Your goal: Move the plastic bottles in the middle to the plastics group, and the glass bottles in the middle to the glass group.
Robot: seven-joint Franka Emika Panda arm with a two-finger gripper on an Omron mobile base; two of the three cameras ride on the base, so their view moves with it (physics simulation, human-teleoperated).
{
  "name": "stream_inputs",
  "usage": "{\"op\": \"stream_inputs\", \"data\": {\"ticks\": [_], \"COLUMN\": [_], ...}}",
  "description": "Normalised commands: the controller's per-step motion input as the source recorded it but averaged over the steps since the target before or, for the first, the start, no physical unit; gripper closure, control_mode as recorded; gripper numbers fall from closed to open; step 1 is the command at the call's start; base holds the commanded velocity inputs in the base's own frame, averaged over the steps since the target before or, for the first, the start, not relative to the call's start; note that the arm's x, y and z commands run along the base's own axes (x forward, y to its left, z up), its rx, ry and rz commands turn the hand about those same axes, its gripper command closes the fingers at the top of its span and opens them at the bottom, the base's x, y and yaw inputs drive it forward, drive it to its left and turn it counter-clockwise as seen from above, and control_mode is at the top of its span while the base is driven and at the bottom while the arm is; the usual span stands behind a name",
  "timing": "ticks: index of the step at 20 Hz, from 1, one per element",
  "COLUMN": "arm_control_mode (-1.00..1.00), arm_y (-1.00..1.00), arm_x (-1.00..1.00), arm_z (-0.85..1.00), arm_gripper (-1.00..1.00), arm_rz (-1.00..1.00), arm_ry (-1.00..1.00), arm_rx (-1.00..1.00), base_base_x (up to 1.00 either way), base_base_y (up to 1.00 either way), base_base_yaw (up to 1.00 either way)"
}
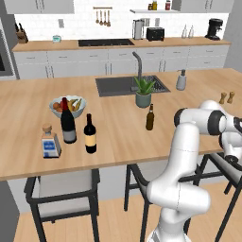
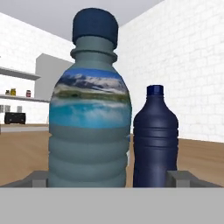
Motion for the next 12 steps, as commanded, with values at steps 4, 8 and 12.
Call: {"op": "stream_inputs", "data": {"ticks": [4, 8, 12], "arm_control_mode": [-1.0, -1.0, -1.0], "arm_y": [0.11, 0.04, 0.0], "arm_x": [0.0, 0.06, 0.14], "arm_z": [-0.01, 0.0, 0.0], "arm_gripper": [-1.0, -1.0, -1.0], "arm_rz": [-0.01, 0.0, 0.0], "arm_ry": [0.0, 0.0, 0.0], "arm_rx": [0.0, 0.0, 0.0], "base_base_x": [0.0, 0.0, 0.0], "base_base_y": [0.0, 0.0, 0.0], "base_base_yaw": [0.0, 0.0, 0.0]}}
